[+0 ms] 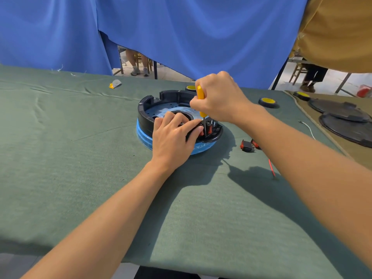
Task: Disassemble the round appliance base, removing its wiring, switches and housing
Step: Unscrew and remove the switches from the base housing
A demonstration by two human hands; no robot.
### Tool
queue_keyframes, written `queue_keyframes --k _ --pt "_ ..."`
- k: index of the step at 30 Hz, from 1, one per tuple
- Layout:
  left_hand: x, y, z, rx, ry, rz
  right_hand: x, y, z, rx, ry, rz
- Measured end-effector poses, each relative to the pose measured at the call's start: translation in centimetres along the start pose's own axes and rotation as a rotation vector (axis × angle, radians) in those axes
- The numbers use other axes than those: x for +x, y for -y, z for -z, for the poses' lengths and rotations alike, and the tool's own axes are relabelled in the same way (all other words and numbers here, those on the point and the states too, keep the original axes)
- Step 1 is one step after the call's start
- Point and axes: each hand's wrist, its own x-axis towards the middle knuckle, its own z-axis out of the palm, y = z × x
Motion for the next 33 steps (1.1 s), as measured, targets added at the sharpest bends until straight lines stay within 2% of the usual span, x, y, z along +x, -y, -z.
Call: queue_keyframes --k 4,9,13,17,20,28,33 --pt "0.1 -0.1 0.0 0.025 0.001 -0.024 -4.1 0.6 -0.4 -0.118 -0.168 0.022" --pt "0.0 -0.4 0.2 0.029 0.014 -0.013 -8.2 1.9 -1.8 -0.099 -0.425 -0.185" --pt "0.0 -0.8 0.3 0.037 0.0 0.014 -11.8 3.7 -4.2 -0.135 -0.399 -0.142" --pt "-0.1 -0.9 0.3 0.087 0.002 -0.005 -13.3 4.1 -5.6 -0.184 -0.251 -0.095" --pt "-0.1 -0.8 0.4 0.102 -0.006 -0.021 -13.4 3.5 -5.9 -0.196 -0.247 -0.12" --pt "-0.1 -0.7 0.2 0.106 -0.042 -0.035 -13.4 2.9 -5.6 -0.1 -0.372 -0.124" --pt "-0.2 -0.2 0.1 0.102 -0.081 -0.081 -13.2 1.7 -4.7 0.165 -0.574 -0.278"
